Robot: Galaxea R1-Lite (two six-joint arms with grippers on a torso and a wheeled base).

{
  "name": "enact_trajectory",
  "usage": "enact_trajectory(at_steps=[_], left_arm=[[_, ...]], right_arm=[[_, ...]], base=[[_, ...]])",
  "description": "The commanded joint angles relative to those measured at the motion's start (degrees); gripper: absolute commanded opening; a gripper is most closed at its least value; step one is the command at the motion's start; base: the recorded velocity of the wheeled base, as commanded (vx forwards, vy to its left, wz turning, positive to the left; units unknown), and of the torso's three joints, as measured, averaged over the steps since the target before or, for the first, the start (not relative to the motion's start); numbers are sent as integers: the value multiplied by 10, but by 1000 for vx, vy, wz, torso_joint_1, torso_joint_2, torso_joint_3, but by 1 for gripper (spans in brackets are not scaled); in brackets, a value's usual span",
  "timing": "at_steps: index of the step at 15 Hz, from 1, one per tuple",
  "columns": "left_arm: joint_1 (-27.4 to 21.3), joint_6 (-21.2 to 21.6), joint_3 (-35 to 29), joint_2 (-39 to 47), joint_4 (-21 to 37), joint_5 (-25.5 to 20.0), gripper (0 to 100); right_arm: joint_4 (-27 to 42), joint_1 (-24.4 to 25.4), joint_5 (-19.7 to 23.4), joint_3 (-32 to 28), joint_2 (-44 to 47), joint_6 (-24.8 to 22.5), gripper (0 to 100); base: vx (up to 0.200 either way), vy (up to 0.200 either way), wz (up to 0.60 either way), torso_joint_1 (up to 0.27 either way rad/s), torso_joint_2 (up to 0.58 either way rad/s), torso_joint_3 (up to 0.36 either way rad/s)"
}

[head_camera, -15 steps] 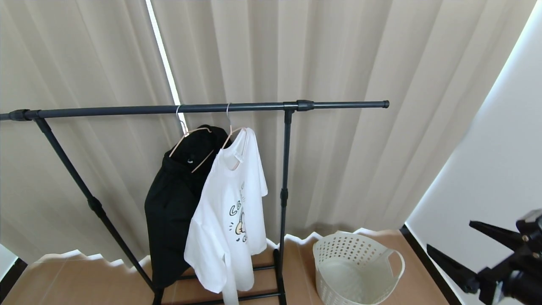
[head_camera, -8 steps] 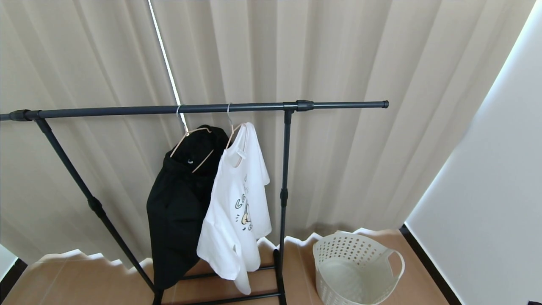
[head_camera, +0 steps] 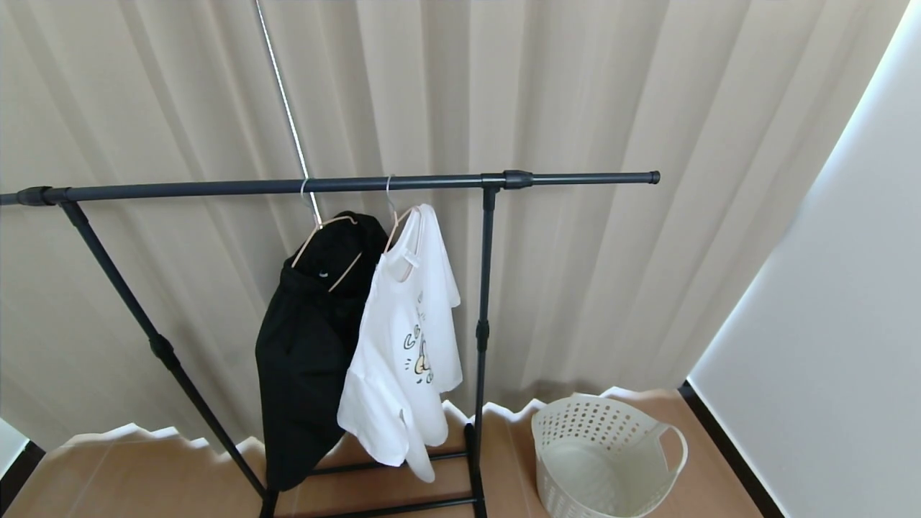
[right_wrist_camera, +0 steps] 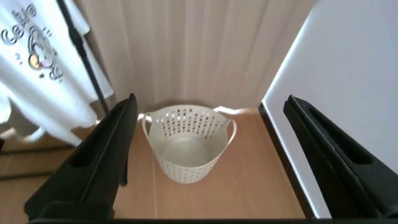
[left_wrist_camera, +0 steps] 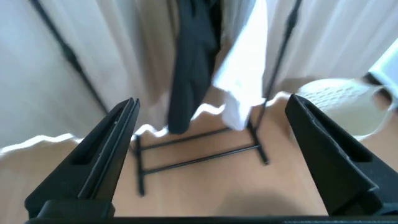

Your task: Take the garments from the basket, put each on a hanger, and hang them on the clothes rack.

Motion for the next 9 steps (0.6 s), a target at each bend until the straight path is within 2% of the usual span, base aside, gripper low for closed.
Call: enact_trajectory(at_steps=[1, 9], left_arm=[[3, -3, 0, -18, 0, -1, 100], [3, -2, 0, -18, 0, -1, 100]], right_arm=[[1, -2, 19, -2, -21, 9, 100], [2, -2, 28, -2, -21, 14, 100]], base=[[0, 0, 0, 0, 0, 0], [0, 0, 0, 0, 0, 0]])
